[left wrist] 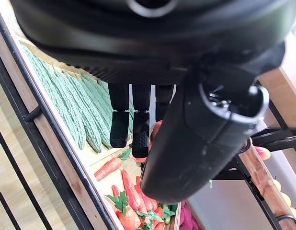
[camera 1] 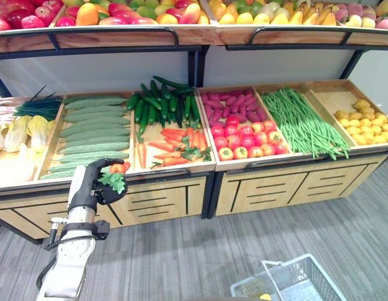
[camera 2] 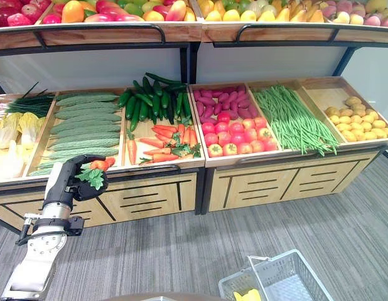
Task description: Get the vegetables into the basket
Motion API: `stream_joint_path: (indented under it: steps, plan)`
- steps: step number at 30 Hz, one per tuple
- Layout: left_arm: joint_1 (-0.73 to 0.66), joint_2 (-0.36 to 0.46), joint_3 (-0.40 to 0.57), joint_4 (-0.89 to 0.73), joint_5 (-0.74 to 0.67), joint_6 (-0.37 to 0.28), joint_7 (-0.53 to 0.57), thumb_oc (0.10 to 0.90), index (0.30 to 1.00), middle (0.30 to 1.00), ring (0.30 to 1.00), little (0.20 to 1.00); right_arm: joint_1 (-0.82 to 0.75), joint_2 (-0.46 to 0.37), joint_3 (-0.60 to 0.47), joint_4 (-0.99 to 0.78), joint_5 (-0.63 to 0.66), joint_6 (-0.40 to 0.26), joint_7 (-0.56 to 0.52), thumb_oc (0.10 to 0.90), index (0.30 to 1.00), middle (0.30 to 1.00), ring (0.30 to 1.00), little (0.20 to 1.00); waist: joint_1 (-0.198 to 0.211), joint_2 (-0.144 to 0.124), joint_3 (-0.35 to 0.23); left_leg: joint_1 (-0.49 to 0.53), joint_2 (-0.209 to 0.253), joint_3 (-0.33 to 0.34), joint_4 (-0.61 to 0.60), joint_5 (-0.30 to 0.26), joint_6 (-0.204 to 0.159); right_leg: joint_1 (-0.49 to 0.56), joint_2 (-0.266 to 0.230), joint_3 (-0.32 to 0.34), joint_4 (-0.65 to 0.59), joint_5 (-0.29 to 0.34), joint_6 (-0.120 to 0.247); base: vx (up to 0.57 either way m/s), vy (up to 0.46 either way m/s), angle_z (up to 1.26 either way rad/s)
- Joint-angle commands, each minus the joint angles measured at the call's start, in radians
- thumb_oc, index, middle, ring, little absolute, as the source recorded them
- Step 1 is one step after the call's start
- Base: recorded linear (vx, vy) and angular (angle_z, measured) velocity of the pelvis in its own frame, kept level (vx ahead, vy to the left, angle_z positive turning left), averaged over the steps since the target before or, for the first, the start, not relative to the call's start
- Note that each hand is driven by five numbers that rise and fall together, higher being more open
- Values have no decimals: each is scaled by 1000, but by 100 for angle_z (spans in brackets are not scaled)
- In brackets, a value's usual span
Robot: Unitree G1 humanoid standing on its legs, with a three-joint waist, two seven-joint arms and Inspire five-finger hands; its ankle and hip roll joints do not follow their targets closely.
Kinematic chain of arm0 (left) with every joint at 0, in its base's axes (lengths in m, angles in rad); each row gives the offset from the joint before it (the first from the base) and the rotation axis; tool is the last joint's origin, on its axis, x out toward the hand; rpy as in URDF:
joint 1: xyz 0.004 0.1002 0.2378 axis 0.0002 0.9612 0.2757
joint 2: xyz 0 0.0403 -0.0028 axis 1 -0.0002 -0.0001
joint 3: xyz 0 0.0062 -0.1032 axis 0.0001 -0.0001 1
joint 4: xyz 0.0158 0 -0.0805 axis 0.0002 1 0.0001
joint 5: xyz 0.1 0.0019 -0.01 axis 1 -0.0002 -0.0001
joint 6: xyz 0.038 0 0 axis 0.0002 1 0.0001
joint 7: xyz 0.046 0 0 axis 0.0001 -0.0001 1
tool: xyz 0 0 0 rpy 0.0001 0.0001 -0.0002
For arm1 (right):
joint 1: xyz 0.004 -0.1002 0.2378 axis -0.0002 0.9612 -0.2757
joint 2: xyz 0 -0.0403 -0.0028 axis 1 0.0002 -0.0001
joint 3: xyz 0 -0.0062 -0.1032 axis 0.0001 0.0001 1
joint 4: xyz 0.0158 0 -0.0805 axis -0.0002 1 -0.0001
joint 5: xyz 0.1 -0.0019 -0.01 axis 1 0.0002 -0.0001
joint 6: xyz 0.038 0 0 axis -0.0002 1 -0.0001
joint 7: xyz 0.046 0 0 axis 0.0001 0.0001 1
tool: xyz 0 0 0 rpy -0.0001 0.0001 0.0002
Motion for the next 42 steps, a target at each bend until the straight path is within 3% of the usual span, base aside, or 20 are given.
stream_joint_path:
  steps: [1,11,19,22,23,26,27,28,32,34,37,39,42]
  plan:
    - [-92,44,27,-128,-13,-98,11,400,300,300,300,300,-61,-29,18,22,-28,-21,-15,400,300,300,300,300,-8,-17,-7,32,-10,-28,8,-76,-10,-9,-59,-37,24,-26,80,0,0,0]
    - [-118,50,4,-136,-35,-88,11,400,300,300,300,300,-39,-43,-39,15,0,-20,-45,400,300,300,300,300,-42,-3,21,47,-23,19,57,-125,14,-14,-78,13,41,-25,98,13,35,-10]
    - [-164,76,-10,-147,-39,-95,28,400,300,300,300,300,-57,-46,-68,-18,29,-22,-74,400,300,300,300,300,-91,15,66,22,-35,144,88,-156,36,-130,-83,110,117,1,141,-40,79,-50]
    - [-194,89,-21,-146,-38,-98,36,400,300,300,300,300,-68,-46,-81,-38,44,-26,-89,400,300,300,300,300,-109,24,98,29,-35,189,86,-171,43,-181,-89,106,183,4,166,-51,95,-65]
    - [-203,94,-22,-143,-39,-101,41,400,300,300,300,300,-75,-46,-84,-46,50,-27,-94,400,300,300,300,300,-108,24,115,28,-33,209,90,-171,41,-205,-100,74,210,24,175,-95,42,-37]
    - [-227,109,-11,-140,-33,-99,57,400,300,300,300,300,-97,-46,-87,-49,53,-26,-108,400,300,300,300,300,-64,31,140,33,1,305,88,-162,20,-251,-244,-253,255,82,158,-102,-19,-115]
    - [-228,109,-12,-139,-33,-99,57,400,300,300,300,300,-98,-46,-87,-49,52,-25,-108,400,300,300,300,300,-67,32,141,33,1,302,87,-162,20,-249,-244,-257,255,82,159,59,33,-127]
    - [-215,115,10,-143,-27,-96,66,400,300,300,300,300,-102,-40,-77,-54,40,-24,-108,400,300,300,300,300,-47,33,141,57,19,349,82,-182,9,-243,-300,-403,268,78,167,92,16,-121]
    - [-174,111,50,-148,9,-84,71,400,300,300,300,300,-100,-27,-55,-57,6,-17,-99,400,300,300,300,300,-37,-10,134,99,28,457,103,-195,-7,-237,-366,-552,187,154,178,98,-63,-134]
    - [-157,107,62,-157,8,-81,76,400,300,300,300,300,-101,-17,-47,-62,-7,-9,-98,400,300,300,300,300,-36,-26,141,116,43,480,132,-214,-22,-253,-375,-571,148,198,183,115,-181,-133]
    - [-162,92,40,-159,-1,-81,67,400,300,300,300,300,-85,-19,-45,-63,4,-8,-103,400,300,300,300,300,-47,-35,141,125,67,467,199,-255,-34,-244,-361,-545,143,170,176,202,-205,-56]
    - [-170,77,23,-151,-11,-80,65,400,300,300,300,300,-74,-31,-55,-63,10,-9,-111,400,300,300,300,300,-58,-19,132,122,100,457,240,-264,-49,-233,-335,-544,136,155,166,228,-209,22]
    - [-176,55,-6,-139,-27,-77,59,400,300,300,300,300,-71,-53,-65,-69,18,-14,-115,400,300,300,300,300,-81,26,123,130,138,449,222,-208,-86,-232,-275,-542,136,119,141,172,-160,7]
